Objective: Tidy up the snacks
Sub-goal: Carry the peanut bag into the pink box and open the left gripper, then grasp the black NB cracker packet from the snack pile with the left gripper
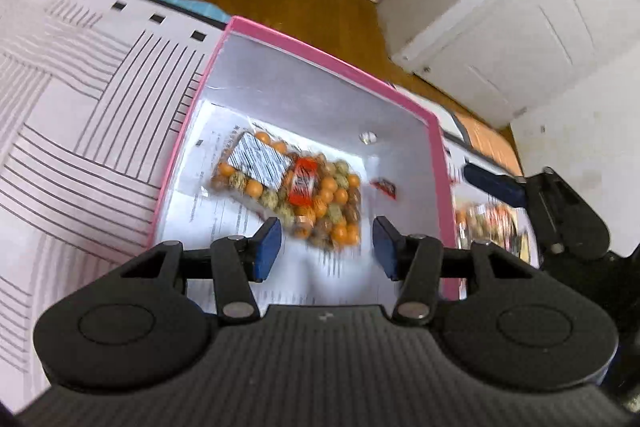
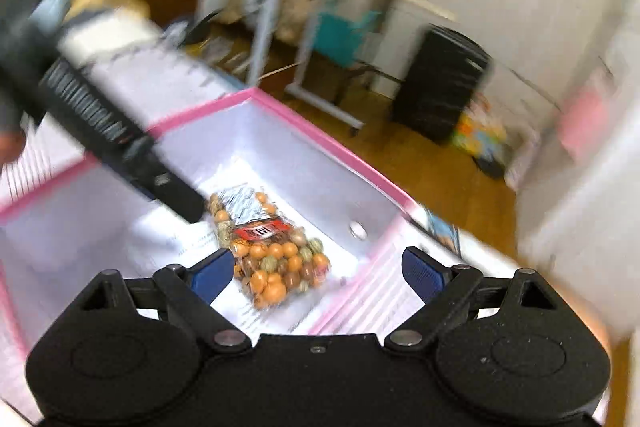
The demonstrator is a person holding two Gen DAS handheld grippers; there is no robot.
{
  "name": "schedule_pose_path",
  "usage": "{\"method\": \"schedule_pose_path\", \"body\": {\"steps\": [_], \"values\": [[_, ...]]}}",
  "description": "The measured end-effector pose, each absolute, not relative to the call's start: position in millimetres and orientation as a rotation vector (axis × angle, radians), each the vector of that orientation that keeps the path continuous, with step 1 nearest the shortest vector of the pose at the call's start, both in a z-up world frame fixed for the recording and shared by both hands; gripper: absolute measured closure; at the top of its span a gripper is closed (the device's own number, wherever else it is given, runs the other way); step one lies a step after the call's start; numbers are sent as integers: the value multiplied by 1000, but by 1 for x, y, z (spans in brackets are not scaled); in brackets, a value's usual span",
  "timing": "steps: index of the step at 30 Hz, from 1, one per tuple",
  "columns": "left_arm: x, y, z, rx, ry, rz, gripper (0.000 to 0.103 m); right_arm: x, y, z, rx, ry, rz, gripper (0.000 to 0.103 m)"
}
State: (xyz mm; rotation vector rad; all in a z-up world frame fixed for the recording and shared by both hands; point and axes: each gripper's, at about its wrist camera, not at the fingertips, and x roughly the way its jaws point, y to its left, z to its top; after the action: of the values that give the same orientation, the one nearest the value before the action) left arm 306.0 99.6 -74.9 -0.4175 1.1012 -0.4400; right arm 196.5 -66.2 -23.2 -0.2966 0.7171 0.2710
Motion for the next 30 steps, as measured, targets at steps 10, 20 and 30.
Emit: {"method": "schedule_pose_path", "body": {"steps": [10,20,30], "values": [[233,84,-9,-171,989,-504,55,124,-152,23,74,812,167,12],[159,18,22,-95,913,-551,57,70,-187,-10,-28,704,119,13],[137,-58,-9,-88,854,-645,57,64,-201,-77,-83,699,172,13]]}}
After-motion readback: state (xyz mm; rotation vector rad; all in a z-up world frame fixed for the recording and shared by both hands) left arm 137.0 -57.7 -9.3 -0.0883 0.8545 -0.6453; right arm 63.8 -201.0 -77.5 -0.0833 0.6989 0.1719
